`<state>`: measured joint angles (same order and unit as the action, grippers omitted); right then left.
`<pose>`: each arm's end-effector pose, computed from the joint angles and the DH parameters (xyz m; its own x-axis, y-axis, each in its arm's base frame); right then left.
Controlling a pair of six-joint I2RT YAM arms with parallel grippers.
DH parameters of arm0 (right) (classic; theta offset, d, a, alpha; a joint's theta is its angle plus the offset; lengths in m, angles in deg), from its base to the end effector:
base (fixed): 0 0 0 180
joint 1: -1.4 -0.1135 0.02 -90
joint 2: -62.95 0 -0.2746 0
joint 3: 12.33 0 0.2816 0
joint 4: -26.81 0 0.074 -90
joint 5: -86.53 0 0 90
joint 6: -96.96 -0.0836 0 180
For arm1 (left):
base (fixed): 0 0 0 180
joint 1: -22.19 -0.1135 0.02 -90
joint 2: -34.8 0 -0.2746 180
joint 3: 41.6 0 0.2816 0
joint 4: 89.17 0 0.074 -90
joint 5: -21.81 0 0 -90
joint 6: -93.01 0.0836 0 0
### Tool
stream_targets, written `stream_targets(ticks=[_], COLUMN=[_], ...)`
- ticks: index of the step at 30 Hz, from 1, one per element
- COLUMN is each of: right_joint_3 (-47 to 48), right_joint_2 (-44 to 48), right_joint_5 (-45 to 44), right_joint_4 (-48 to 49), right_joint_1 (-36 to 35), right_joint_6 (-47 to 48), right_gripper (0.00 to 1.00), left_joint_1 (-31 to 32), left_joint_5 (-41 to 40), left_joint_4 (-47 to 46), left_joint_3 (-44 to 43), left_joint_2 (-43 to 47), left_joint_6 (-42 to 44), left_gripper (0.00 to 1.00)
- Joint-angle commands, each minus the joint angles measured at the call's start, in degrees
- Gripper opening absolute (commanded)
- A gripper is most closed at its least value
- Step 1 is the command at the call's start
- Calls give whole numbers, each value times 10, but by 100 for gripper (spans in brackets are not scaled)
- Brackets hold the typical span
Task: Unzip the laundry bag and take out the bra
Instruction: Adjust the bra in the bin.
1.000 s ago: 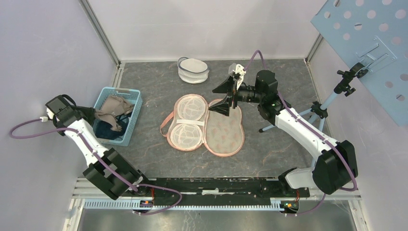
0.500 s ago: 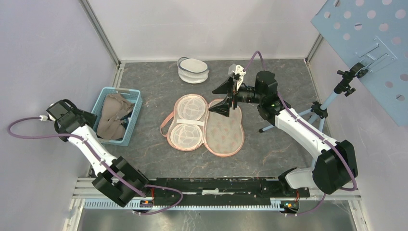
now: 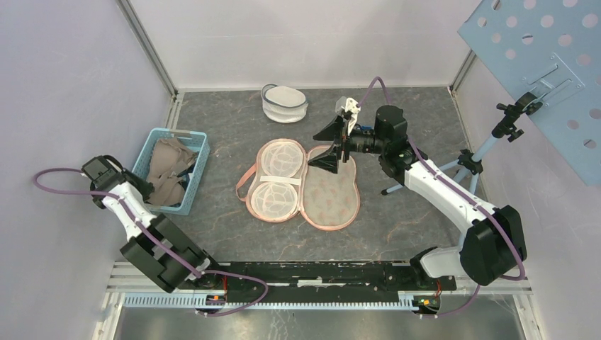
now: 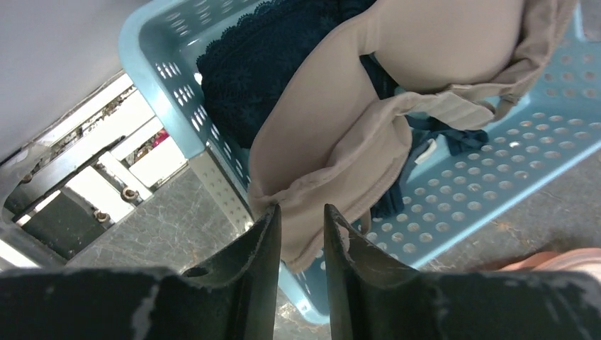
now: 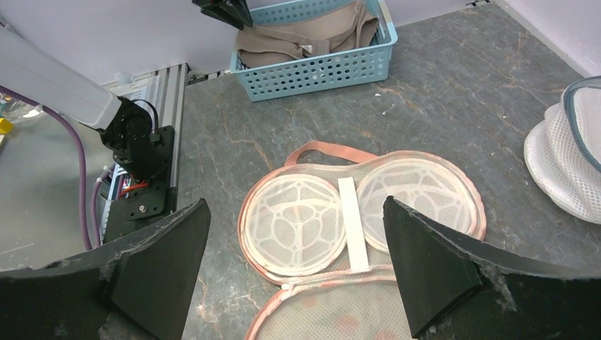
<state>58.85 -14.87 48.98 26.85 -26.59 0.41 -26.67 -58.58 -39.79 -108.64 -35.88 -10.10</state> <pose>0.2920 0.2302 0.3350 -0.2128 -0.0344 -0.9765 -0.9635 0.1736 0.2038 0.2107 0.2200 0.2298 -0.3584 -0.7502 -0.5556 -0.7780 0.5690 -0.2663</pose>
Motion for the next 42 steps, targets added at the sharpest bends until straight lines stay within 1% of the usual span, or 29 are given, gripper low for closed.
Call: stream_targets(ticks=[1,6,9,11,12,14,16,18,22,27,30,32,35,38,42], right_joint_3=[1,0,4,6,9,16,24,25,12,-21,-39,-51,-77,-99,-99], right_joint_2=[-3,-11,-20,-26,-30,-38,-45,-49,-47,-34,-32,-32,-22,-25,-59], right_joint_5=[-9,-11,-13,-17,-23,-39,-60,-85,-134,-204,-235,-256,-286,-336,-362], right_joint_4=[-17,-40,-68,-87,-99,-131,-176,-201,-231,-257,-277,-289,-285,-278,-289], right_joint_1=[5,19,30,37,41,47,55,65,77,88,94,95,96,97,96], right_joint_6=[23,27,34,42,48,60,81,89,98,115,127,134,137,134,138], right_gripper=[98,98,98,98,98,98,98,97,96,94,93,93,92,91,87], left_joint_1=[0,1,1,2,3,6,10,12,20,34,73,114,204,288,337], left_joint_5=[3,-15,-10,-3,3,19,31,44,62,100,113,106,57,23,9], left_joint_4=[-75,-131,-150,-158,-159,-155,-159,-165,-158,-135,-112,-104,-106,-100,-91], left_joint_3=[14,24,29,31,31,34,48,61,71,61,46,43,50,56,58], left_joint_2=[-41,-96,-113,-115,-113,-92,-49,-2,70,132,160,179,206,212,200], left_joint_6=[35,31,29,31,34,46,63,80,99,114,126,130,163,168,160], left_gripper=[34,29,28,28,31,38,46,50,52,52,52,53,56,56,56])
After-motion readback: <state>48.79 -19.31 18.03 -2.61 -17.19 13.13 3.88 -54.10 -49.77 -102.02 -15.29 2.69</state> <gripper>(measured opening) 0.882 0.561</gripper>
